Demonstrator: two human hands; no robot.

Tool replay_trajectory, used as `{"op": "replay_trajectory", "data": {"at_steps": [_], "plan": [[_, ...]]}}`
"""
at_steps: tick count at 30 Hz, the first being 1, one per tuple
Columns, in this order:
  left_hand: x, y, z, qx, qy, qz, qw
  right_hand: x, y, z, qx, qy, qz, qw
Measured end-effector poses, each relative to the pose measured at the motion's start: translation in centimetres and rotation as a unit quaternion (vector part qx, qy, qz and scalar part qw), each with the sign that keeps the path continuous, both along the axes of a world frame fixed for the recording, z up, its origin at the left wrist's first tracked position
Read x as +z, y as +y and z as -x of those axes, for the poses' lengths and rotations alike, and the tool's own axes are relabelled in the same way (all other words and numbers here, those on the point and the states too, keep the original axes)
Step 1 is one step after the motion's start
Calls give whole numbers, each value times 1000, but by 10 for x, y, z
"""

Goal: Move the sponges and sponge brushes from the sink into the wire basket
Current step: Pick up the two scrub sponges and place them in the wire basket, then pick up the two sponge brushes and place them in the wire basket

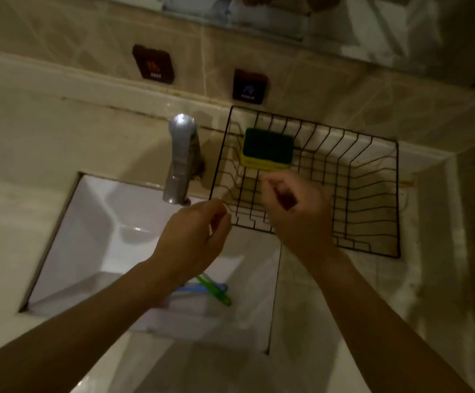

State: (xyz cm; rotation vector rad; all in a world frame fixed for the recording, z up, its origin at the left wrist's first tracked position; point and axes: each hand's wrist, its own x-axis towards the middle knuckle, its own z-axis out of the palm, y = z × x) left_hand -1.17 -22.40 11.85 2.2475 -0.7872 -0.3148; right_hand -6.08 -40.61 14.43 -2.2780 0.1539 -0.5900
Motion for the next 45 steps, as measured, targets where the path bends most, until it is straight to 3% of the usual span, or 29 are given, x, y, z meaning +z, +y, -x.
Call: {"op": "replay_trajectory", "data": {"at_steps": [3, 5, 6, 7, 9, 10, 12, 15, 17, 23, 25, 27, 29, 31, 34, 45], "plan": [[-34, 32, 26, 37, 64, -79, 994, -35, 43, 32, 63, 130, -20, 989], [-61, 47, 41, 98, 170, -143, 970, -70, 67, 46, 87, 260, -44, 961], [-73, 53, 45, 168, 273, -141, 937, -91, 77, 49, 90, 317, -53, 943], [-84, 57, 48, 262, 412, -94, 868, -110, 85, 52, 91, 363, -54, 926], [-101, 60, 53, 414, 633, 83, 649, -144, 99, 57, 100, 433, -50, 894], [-108, 62, 55, 455, 670, 138, 570, -158, 105, 59, 106, 458, -53, 881], [-126, 64, 61, 499, 688, 152, 504, -184, 115, 65, 120, 497, -43, 858], [-147, 62, 71, 526, 700, 148, 460, -203, 124, 66, 134, 521, 10, 843], [-159, 60, 75, 516, 709, 193, 440, -205, 130, 64, 130, 529, -14, 839], [-169, 57, 81, 537, 689, 220, 434, -203, 143, 82, 66, 519, -132, 842], [-163, 56, 82, 535, 670, 213, 468, -201, 143, 84, 27, 495, -176, 850], [-158, 57, 83, 520, 634, 206, 534, -193, 137, 83, 11, 470, -207, 858], [-147, 58, 86, 490, 603, 199, 597, -181, 127, 83, 21, 465, -194, 863], [-131, 60, 90, 456, 587, 208, 636, -167, 116, 84, 30, 464, -166, 869], [-105, 62, 94, 409, 575, 222, 672, -148, 105, 88, 13, 449, -152, 881], [-31, 71, 105, 263, 566, 204, 755, -85, 115, 129, -114, 359, -159, 912]]}}
